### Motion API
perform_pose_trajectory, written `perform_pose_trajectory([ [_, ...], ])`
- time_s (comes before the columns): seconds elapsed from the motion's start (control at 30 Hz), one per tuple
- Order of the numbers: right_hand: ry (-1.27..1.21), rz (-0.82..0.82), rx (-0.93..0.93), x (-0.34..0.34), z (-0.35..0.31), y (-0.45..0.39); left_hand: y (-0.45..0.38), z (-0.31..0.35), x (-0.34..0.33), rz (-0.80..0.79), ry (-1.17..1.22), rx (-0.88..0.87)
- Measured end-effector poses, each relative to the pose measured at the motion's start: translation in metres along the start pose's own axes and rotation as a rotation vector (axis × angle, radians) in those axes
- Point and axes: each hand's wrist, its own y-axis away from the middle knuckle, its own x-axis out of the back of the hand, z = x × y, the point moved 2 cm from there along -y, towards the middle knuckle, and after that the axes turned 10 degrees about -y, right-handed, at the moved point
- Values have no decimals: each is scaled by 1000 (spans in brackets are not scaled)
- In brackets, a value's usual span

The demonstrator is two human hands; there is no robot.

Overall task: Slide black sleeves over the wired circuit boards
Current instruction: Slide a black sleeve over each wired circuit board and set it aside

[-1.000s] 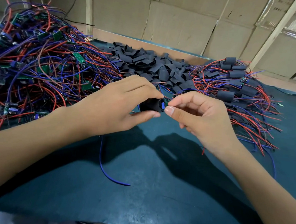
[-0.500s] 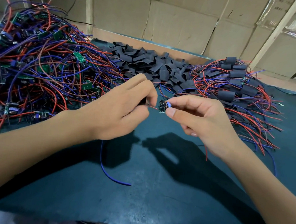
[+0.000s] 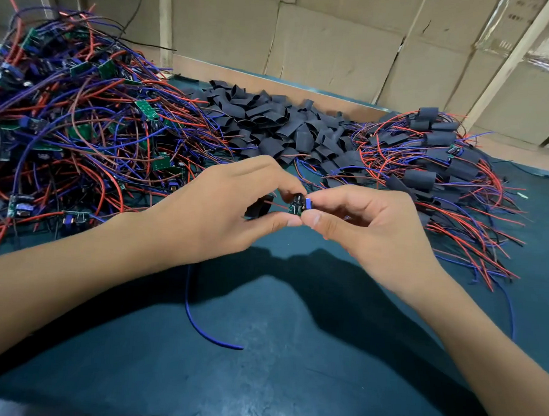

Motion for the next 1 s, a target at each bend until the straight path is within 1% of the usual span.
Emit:
perform_pose_trajectory([
  [0.17,38,48,-18,-5,6,3,1,1,1,-6,-36,-2],
  [0.33,81,41,-23,-10,10,4,3,4,-1,18,-66,-47],
  [0.43,70,89,-9,-10,6,4,2,4,-3,7,-41,-13],
  [0.5,25,105,0,-8,1,3,1,4,-5,-42,-60,-15],
  [0.63,-29,73,-31,-6,-6,1,2,6,-5,-180,-87,-71],
  [0.73,-49,65,-52,-8,-6,0,4,6,-7,-274,-50,-20],
  [0.8,-82,57,-81,-9,-4,0,4,6,-8,-285,-13,10],
  [0.87,-141,68,-100,-12,-4,0,3,5,-8,-279,8,1],
  [1.0,-280,145,-174,-18,-2,-1,1,7,-13,-304,-35,-39],
])
